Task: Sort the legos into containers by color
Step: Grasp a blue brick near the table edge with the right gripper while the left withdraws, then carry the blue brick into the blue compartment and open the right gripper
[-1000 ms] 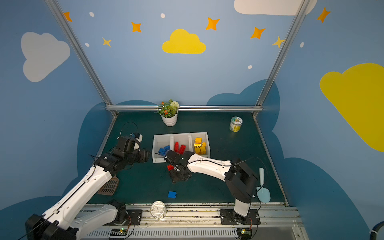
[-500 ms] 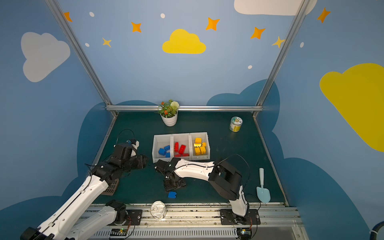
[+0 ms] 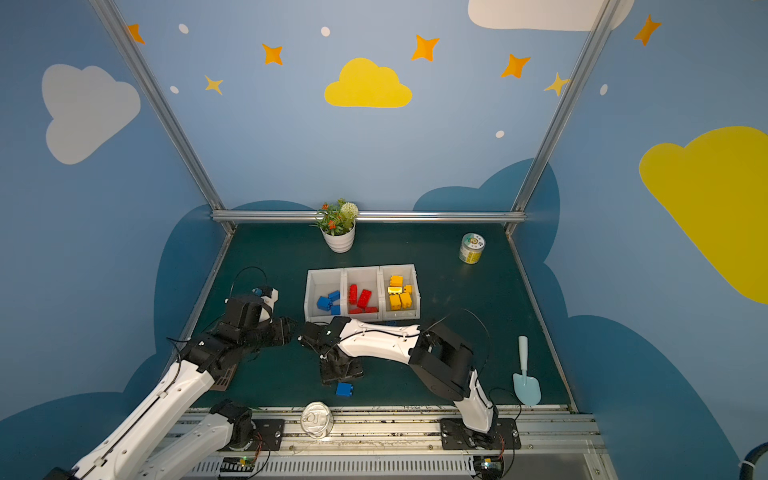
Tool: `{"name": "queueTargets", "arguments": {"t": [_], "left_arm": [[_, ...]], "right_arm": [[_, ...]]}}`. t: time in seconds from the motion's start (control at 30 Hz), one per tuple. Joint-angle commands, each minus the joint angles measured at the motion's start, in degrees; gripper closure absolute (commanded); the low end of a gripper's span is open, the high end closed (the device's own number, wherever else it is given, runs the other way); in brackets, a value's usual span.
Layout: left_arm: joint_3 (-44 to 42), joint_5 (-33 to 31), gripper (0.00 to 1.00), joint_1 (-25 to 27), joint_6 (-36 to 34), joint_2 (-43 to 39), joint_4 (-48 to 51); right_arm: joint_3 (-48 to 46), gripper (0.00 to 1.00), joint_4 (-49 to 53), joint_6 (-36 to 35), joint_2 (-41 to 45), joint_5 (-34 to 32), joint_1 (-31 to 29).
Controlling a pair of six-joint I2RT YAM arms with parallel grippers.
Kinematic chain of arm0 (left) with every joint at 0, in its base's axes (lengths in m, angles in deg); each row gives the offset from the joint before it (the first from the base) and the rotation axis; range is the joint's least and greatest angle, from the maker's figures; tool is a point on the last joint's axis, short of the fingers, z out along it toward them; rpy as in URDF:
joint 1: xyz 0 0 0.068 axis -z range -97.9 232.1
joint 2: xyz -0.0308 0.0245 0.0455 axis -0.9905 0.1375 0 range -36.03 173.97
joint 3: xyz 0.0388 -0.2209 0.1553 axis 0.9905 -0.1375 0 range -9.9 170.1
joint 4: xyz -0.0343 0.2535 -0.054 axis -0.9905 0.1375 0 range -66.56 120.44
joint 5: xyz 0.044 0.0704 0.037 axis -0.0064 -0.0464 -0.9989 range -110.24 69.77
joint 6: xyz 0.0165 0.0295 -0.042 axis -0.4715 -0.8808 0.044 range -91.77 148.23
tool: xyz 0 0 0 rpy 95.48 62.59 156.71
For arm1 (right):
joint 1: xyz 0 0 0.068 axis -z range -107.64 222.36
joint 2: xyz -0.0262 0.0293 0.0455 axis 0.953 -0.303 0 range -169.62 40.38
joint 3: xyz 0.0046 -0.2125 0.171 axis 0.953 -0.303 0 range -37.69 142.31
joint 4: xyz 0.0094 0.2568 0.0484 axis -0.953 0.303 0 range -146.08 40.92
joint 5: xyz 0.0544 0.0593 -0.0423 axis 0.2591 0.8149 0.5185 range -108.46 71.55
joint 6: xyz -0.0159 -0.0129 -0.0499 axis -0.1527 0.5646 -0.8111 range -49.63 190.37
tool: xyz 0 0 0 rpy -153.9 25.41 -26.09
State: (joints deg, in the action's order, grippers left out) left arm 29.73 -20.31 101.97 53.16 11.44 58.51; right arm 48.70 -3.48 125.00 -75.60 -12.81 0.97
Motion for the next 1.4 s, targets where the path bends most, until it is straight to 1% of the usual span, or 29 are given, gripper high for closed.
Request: {"name": "queueTargets", "arguments": {"t": [0.0, 0.17, 0.4, 0.57, 0.9, 1.03, 1.13, 1.2, 1.3, 1.37], "left_arm": [[-0.17, -0.06, 0.48, -0.22, 0.58, -1.30, -0.44], [-1.21, -0.19, 0.48, -0.23, 0.73, -1.93, -0.75], [-1.41, -0.01, 0.48, -0.22, 0.74, -2.21, -0.97], [-1.63, 0.08, 0.48, -0.24, 0.73, -2.33, -1.29], [-1.76, 0.34, 0.48, -0.17, 0.75, -1.79, -1.49], [-1.76, 0.52, 0.48, -0.22, 0.82, -1.24, -1.46], [-1.58, 0.60, 0.48, -0.19, 0.80, -0.80, -1.23], [-1.44, 0.93, 0.48, -0.19, 0.99, -0.36, -1.12], [-1.26, 0.89, 0.48, -0.19, 1.25, 0.25, -0.71], [-1.21, 0.54, 0.48, -0.24, 1.48, 0.48, -0.45]], "right_arm": [[0.72, 0.34, 3.18, 2.94, -1.63, -0.07, -0.44], [0.00, 0.35, 4.07, 5.02, -1.45, -0.20, -0.58], [1.58, 0.36, 5.16, 5.18, -3.58, 1.18, -0.94], [1.03, 0.39, 5.13, 5.83, -3.78, 1.60, -1.01], [0.31, 0.59, 4.81, 5.95, -3.19, 1.38, -0.52], [-0.40, 0.62, 4.55, 5.46, -1.85, 0.65, 0.17], [-0.47, 0.62, 4.99, 3.49, 0.67, -0.99, 2.33], [0.77, 0.62, 6.13, 0.66, 2.56, -2.52, 4.51], [6.17, 0.62, 9.53, -5.13, 3.97, -5.47, 8.55], [10.96, 0.62, 11.14, -9.38, 3.32, -6.62, 11.46]]}}
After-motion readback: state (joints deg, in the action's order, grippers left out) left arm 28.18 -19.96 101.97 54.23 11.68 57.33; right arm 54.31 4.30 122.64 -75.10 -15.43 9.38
